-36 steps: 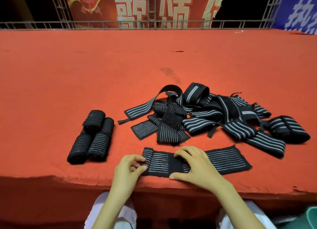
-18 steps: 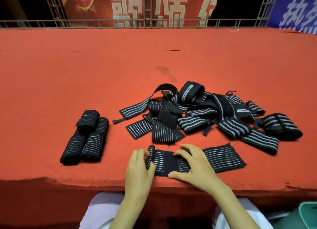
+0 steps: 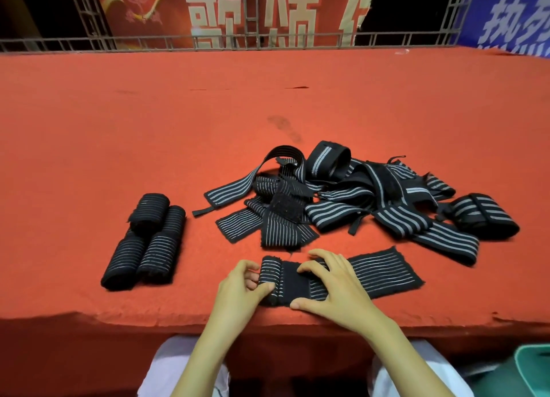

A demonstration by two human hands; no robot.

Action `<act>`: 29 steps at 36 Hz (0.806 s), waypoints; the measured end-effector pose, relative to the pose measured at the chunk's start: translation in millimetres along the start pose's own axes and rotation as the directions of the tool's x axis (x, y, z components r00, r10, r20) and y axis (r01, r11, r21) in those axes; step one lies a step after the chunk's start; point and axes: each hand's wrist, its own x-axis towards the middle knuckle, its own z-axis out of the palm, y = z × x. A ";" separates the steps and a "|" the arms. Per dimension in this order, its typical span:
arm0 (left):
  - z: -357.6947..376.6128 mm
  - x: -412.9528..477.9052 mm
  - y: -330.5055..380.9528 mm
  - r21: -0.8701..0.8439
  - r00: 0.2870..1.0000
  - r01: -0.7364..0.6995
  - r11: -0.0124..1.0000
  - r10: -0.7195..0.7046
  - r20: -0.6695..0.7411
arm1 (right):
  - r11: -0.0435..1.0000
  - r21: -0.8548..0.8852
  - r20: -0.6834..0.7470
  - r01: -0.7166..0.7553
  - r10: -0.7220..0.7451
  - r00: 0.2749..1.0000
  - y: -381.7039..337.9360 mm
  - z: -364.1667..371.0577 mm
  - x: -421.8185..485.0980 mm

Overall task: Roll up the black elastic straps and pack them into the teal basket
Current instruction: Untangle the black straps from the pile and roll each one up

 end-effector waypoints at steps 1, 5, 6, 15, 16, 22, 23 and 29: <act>2.4 1.0 3.4 0.010 1.000 -0.001 1.000 0.001 0.000 | 1.000 -0.001 -0.002 0.007 -0.007 1.000 -0.4 -0.2 0.5; 10.6 2.9 19.8 0.084 0.999 -0.049 0.995 0.051 -0.019 | 1.000 -0.002 0.012 0.014 -0.014 1.000 -0.4 -1.8 3.6; 11.5 3.0 22.6 0.093 0.998 -0.055 0.994 0.058 -0.033 | 1.000 -0.002 0.010 0.015 -0.015 1.000 -0.7 -1.9 4.8; -21.5 -1.3 -1.2 -0.074 0.971 0.078 0.994 -0.093 -0.222 | 0.995 -0.033 0.089 0.092 -0.088 0.992 -31.4 15.3 30.9; -27.9 -2.1 -6.2 -0.086 0.964 0.094 0.992 -0.113 -0.240 | 0.994 -0.032 0.105 0.109 -0.105 0.989 -37.4 19.2 35.2; -35.8 -7.6 -12.0 -0.009 0.941 0.051 0.999 -0.051 -0.333 | 0.990 0.001 0.131 0.142 -0.141 0.981 -48.4 28.7 44.0; -32.5 -9.1 -10.1 0.027 0.937 0.020 0.999 -0.010 -0.349 | 0.990 0.004 0.127 0.142 -0.141 0.982 -47.5 27.8 43.2; -7.8 -12.9 -6.1 0.285 0.902 -0.173 0.943 0.267 -0.339 | 0.994 -0.014 0.105 0.107 -0.105 0.989 -28.5 14.0 33.6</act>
